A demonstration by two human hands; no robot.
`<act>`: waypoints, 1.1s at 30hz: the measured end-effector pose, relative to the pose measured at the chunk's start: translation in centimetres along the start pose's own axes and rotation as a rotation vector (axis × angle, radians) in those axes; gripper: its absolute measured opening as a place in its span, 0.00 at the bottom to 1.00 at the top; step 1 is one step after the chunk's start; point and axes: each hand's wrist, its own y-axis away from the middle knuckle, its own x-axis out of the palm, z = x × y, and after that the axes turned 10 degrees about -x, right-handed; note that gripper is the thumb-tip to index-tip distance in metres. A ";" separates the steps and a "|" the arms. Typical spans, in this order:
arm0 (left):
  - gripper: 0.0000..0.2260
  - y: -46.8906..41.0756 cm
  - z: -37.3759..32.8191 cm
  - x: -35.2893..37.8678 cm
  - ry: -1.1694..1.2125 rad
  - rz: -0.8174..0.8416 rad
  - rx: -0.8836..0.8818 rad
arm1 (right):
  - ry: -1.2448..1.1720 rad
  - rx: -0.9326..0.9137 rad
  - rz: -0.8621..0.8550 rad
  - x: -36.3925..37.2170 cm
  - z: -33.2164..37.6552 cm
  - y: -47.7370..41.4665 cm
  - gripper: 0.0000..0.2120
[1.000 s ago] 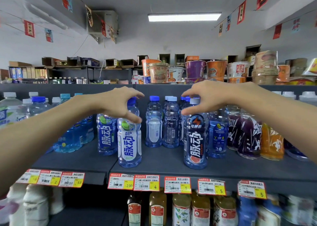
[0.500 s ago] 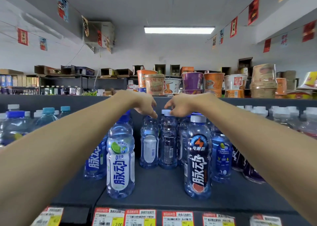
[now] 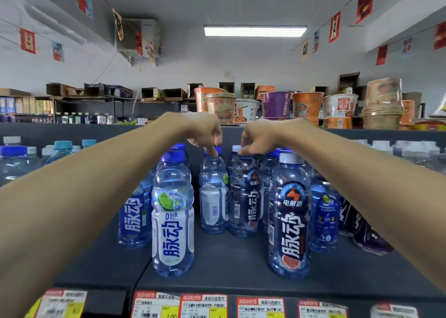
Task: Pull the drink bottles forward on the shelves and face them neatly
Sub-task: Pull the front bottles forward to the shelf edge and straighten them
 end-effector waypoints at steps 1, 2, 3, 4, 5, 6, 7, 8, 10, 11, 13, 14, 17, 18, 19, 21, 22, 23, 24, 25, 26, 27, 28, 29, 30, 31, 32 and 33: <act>0.10 0.1 0.1 0.0 0.022 0.011 0.014 | 0.007 0.001 -0.001 0.0 0.0 0.1 0.22; 0.10 0.2 0.2 -0.1 0.044 0.022 0.030 | 0.017 -0.004 -0.005 0.0 -0.1 0.2 0.23; 0.10 0.3 0.2 -0.1 0.058 0.032 0.043 | 0.028 -0.012 -0.010 0.1 -0.1 0.3 0.24; 0.10 0.4 0.2 -0.2 0.066 0.038 0.050 | 0.038 -0.019 -0.015 0.2 0.0 0.3 0.24; 0.11 0.6 0.2 -0.3 0.074 0.043 0.052 | 0.044 -0.023 -0.018 0.3 0.1 0.3 0.24; 0.11 0.6 0.2 -0.4 0.081 0.051 0.051 | 0.051 -0.025 -0.018 0.4 0.2 0.3 0.24; 0.11 0.7 0.2 -0.5 0.089 0.063 0.051 | 0.052 -0.023 -0.011 0.3 0.2 0.3 0.24; 0.11 0.8 0.2 -0.5 0.095 0.075 0.053 | 0.044 -0.012 0.005 0.2 0.1 0.3 0.24; 0.11 0.8 0.3 -0.7 0.097 0.077 0.058 | 0.026 0.019 0.068 -0.2 -0.2 0.5 0.27; 0.11 0.7 0.3 -0.7 0.094 0.065 0.058 | 0.021 0.026 0.103 -0.3 -0.2 0.5 0.30; 0.11 0.5 0.3 -0.4 0.099 0.029 0.033 | 0.028 0.011 0.134 -0.3 -0.3 0.5 0.35; 0.14 0.3 0.2 -0.2 0.107 0.014 0.006 | 0.035 -0.001 0.132 -0.1 -0.3 0.3 0.36; 0.22 0.0 0.1 0.7 0.077 0.009 -0.038 | 0.059 -0.013 0.119 0.1 -0.5 0.2 0.37; 0.23 -0.1 0.2 0.7 0.060 0.011 -0.035 | 0.067 -0.009 0.118 0.0 -0.6 0.2 0.38; 0.23 -0.2 0.2 0.7 0.042 0.015 -0.030 | 0.082 -0.007 0.118 0.0 -0.6 0.2 0.38; 0.23 -0.1 0.1 0.3 0.012 0.024 -0.016 | 0.128 -0.005 0.121 0.1 -0.3 0.2 0.38; 0.23 0.1 0.0 0.2 0.001 0.026 -0.009 | 0.155 -0.003 0.127 0.1 0.0 0.1 0.38; 0.22 0.2 -0.1 0.1 -0.010 0.029 -0.003 | 0.182 -0.001 0.135 0.1 0.3 0.0 0.37; 0.22 0.4 -0.2 0.1 -0.025 0.029 0.006 | 0.203 0.003 0.145 0.0 0.7 0.0 0.38; 0.22 0.6 -0.4 0.1 -0.047 0.023 0.017 | 0.216 0.015 0.161 -0.1 0.9 -0.1 0.39; 0.24 0.9 -0.7 0.1 -0.078 0.013 0.028 | 0.225 0.033 0.186 -0.3 1.1 -0.1 0.40; 0.27 1.1 -0.9 0.1 -0.114 0.007 0.034 | 0.233 0.052 0.221 -0.5 1.3 -0.1 0.43; 0.31 1.4 -1.1 0.2 -0.156 0.014 0.027 | 0.244 0.066 0.256 -0.7 1.5 -0.1 0.46; 0.35 1.5 -1.4 0.3 -0.208 0.032 0.008 | 0.268 0.069 0.279 -0.7 1.7 0.0 0.48; 0.38 1.7 -1.8 0.5 -0.264 0.055 -0.016 | 0.311 0.062 0.281 -0.7 1.9 0.0 0.48; 0.41 1.8 -2.2 0.7 -0.315 0.073 -0.035 | 0.367 0.050 0.263 -0.5 2.1 0.1 0.44; 0.42 1.9 -2.6 1.0 -0.357 0.077 -0.045 | 0.423 0.042 0.232 -0.3 2.2 0.1 0.40; 0.42 2.0 -3.0 1.1 -0.390 0.065 -0.047 | 0.464 0.037 0.205 -0.2 2.3 0.1 0.36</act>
